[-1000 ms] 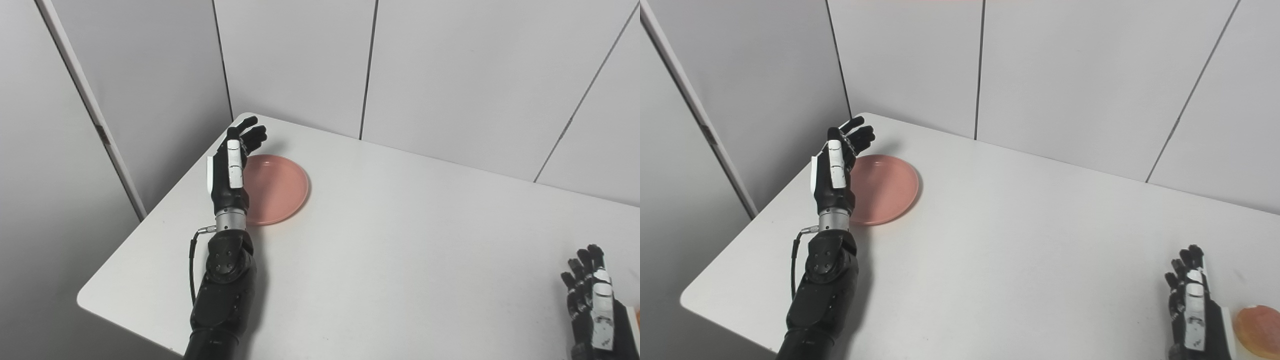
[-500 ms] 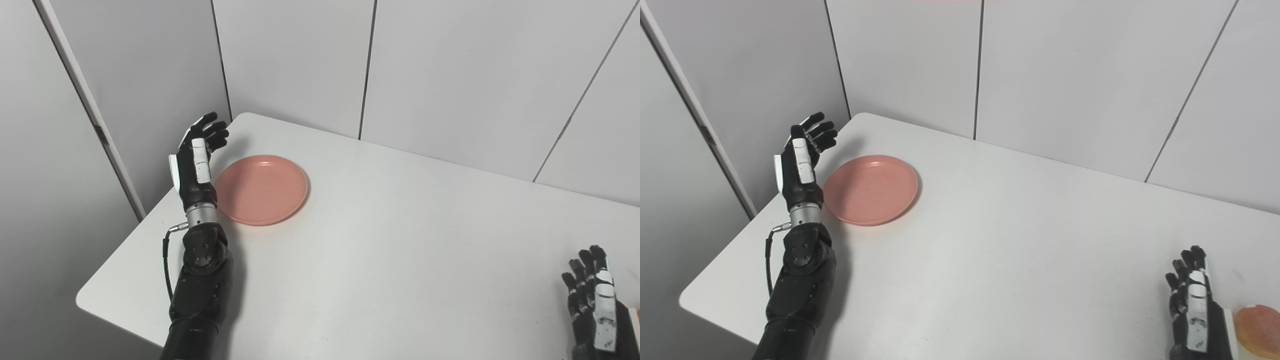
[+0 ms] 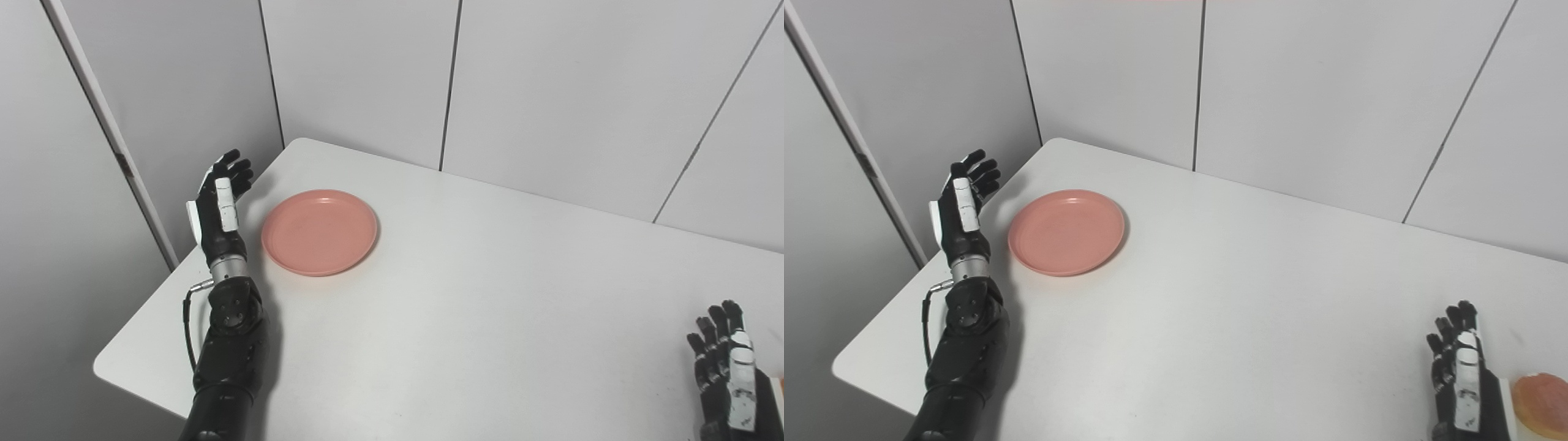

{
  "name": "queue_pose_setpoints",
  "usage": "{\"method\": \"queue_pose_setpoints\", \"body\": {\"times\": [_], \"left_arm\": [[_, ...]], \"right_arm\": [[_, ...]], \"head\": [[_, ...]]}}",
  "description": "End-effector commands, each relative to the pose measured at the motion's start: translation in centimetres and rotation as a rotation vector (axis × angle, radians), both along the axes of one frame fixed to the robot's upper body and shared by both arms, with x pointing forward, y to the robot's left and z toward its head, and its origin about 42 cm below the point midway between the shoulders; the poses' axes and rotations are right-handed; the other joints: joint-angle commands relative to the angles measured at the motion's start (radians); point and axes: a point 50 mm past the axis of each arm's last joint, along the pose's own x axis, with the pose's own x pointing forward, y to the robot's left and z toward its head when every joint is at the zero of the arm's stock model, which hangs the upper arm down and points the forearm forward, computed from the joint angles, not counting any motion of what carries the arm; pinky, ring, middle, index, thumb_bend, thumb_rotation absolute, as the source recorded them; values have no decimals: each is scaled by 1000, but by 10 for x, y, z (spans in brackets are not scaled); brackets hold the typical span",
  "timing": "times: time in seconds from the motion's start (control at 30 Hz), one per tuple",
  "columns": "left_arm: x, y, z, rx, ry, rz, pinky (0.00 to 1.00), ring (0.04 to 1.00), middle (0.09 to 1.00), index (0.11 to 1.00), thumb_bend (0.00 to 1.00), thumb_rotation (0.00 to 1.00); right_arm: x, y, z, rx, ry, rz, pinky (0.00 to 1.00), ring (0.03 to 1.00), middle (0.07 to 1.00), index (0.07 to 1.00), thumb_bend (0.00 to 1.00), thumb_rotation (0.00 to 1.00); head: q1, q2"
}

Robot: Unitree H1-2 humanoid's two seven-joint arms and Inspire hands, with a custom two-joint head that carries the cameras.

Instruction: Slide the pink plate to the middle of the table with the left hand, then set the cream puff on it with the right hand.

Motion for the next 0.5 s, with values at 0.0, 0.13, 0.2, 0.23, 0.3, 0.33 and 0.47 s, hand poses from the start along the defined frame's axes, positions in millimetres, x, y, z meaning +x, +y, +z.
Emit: {"method": "queue_pose_setpoints", "body": {"times": [0.0, 0.13, 0.2, 0.23, 0.3, 0.33, 0.47], "left_arm": [[13, 3, 23, 30, -54, -28, 718, 721, 709, 692, 929, 1000], [16, 1, 15, 8, -17, -66, 774, 771, 758, 741, 915, 1000], [17, 1, 13, 0, -3, -81, 788, 787, 776, 759, 901, 1000], [17, 1, 10, 12, 15, -90, 790, 790, 778, 761, 898, 1000], [18, 1, 6, 30, 47, -114, 815, 801, 787, 771, 885, 1000], [18, 1, 4, 35, 60, -127, 867, 821, 805, 788, 891, 1000], [21, -3, -3, 8, 88, -155, 866, 824, 808, 791, 889, 1000]], "right_arm": [[-13, -1, -20, -16, 57, -8, 1000, 1000, 1000, 1000, 342, 909], [-13, -1, -20, -6, 64, -8, 1000, 1000, 1000, 1000, 358, 928], [-13, 0, -20, 8, 64, -2, 1000, 1000, 1000, 1000, 362, 921], [-14, 0, -19, 9, 60, -8, 1000, 1000, 1000, 1000, 361, 921], [-14, 0, -19, 3, 59, -15, 1000, 1000, 1000, 1000, 350, 898], [-13, 0, -19, -1, 61, -15, 1000, 1000, 1000, 1000, 366, 897], [-13, 1, -18, 27, 53, -14, 1000, 1000, 1000, 1000, 354, 870]], "head": [[1, 0], [1, -1], [1, -1], [0, -1], [0, -1], [0, -1], [-1, -1]]}}
